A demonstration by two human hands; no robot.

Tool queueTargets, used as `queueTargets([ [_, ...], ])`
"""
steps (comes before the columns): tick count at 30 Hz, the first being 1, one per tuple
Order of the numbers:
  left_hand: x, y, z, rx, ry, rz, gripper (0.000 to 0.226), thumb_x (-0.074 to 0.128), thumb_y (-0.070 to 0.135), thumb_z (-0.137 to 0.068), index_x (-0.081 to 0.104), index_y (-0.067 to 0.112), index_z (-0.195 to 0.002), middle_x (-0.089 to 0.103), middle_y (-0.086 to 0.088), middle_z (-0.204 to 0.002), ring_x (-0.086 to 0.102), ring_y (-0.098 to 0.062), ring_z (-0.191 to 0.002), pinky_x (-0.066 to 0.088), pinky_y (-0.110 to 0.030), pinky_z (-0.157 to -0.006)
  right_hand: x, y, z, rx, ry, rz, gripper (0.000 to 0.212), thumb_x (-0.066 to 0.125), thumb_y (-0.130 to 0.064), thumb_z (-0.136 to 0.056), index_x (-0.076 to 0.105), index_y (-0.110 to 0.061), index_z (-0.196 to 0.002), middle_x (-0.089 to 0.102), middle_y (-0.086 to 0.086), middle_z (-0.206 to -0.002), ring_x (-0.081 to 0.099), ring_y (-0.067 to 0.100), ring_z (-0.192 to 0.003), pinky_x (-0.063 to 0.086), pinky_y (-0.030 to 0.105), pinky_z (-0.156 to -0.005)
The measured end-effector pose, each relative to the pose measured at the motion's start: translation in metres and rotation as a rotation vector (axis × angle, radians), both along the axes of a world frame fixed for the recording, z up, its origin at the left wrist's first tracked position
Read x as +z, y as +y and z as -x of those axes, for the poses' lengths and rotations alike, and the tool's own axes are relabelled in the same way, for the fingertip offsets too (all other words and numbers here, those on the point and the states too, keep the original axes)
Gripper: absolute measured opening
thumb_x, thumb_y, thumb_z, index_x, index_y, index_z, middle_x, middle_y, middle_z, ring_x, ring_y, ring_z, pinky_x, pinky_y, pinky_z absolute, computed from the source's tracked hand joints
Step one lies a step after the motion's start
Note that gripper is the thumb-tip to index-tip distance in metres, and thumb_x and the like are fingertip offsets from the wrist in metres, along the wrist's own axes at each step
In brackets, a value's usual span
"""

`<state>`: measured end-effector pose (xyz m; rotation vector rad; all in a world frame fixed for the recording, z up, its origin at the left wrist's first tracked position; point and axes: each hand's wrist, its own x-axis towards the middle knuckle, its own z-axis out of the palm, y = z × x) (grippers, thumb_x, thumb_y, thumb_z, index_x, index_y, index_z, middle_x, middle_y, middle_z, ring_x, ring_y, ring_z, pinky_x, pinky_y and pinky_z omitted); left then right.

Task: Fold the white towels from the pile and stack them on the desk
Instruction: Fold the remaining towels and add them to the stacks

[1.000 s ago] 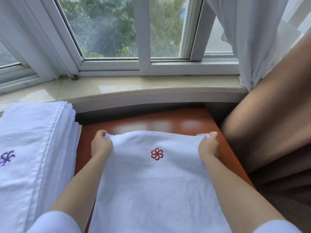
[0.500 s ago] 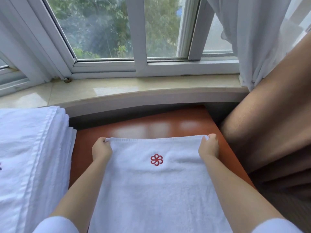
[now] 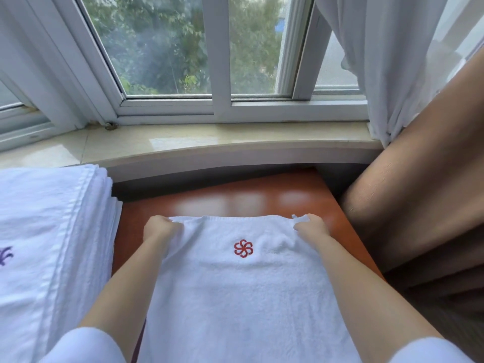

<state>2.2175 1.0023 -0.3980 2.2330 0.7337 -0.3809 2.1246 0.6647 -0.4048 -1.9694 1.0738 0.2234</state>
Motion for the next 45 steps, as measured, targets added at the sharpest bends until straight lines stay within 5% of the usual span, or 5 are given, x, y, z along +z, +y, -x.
queueTargets([
  [9,0.068,0.021,0.028,-0.045,-0.189,-0.085,0.03,0.06,0.018,-0.091,0.063,0.004,-0.117,0.063,-0.013,-0.102,0.059,-0.028,-0.089,0.049,-0.036,-0.075,0.058,0.005,0.029,0.518,0.269,0.829,0.019,0.054,-0.02,-0.092,0.063,-0.022,-0.108,0.062,0.001,-0.117,0.05,0.02,-0.115,0.036,0.03,-0.096],
  [23,0.161,0.058,0.097,0.051,-0.633,-0.233,0.033,0.052,0.008,-0.086,0.051,0.002,-0.054,0.063,-0.03,-0.081,0.062,-0.042,-0.083,0.039,-0.036,-0.064,0.137,0.026,0.079,0.492,-0.084,1.118,0.03,0.044,0.0,-0.089,0.065,-0.014,-0.104,0.063,0.002,-0.11,0.05,0.023,-0.112,0.036,0.033,-0.091],
  [29,0.227,0.074,0.094,0.066,-0.891,-0.117,0.025,0.059,0.022,-0.091,0.073,0.001,-0.092,0.07,-0.023,-0.092,0.066,-0.035,-0.091,0.048,-0.036,-0.079,0.199,0.034,0.072,0.109,-0.418,0.861,0.023,0.041,0.004,-0.091,0.062,0.001,-0.1,0.064,0.019,-0.103,0.061,0.037,-0.1,0.046,0.036,-0.076],
  [33,0.251,0.086,0.095,0.041,-0.894,0.221,0.011,0.066,0.012,-0.09,0.067,0.002,-0.093,0.063,-0.01,-0.087,0.062,-0.005,-0.045,0.051,-0.013,-0.049,0.226,0.036,0.065,0.02,-0.453,0.713,0.026,0.038,0.005,-0.093,0.062,-0.001,-0.1,0.063,0.02,-0.107,0.061,0.038,-0.1,0.044,0.035,-0.074],
  [45,0.245,0.102,0.098,0.186,-0.883,0.723,0.008,0.07,0.01,-0.086,0.063,0.009,-0.083,0.06,0.0,-0.079,0.057,-0.01,-0.069,0.055,-0.017,-0.051,0.235,0.054,0.054,-0.009,-0.604,0.623,0.017,0.039,0.004,-0.09,0.052,0.001,-0.101,0.047,0.021,-0.119,0.054,0.04,-0.101,0.044,0.041,-0.084],
])
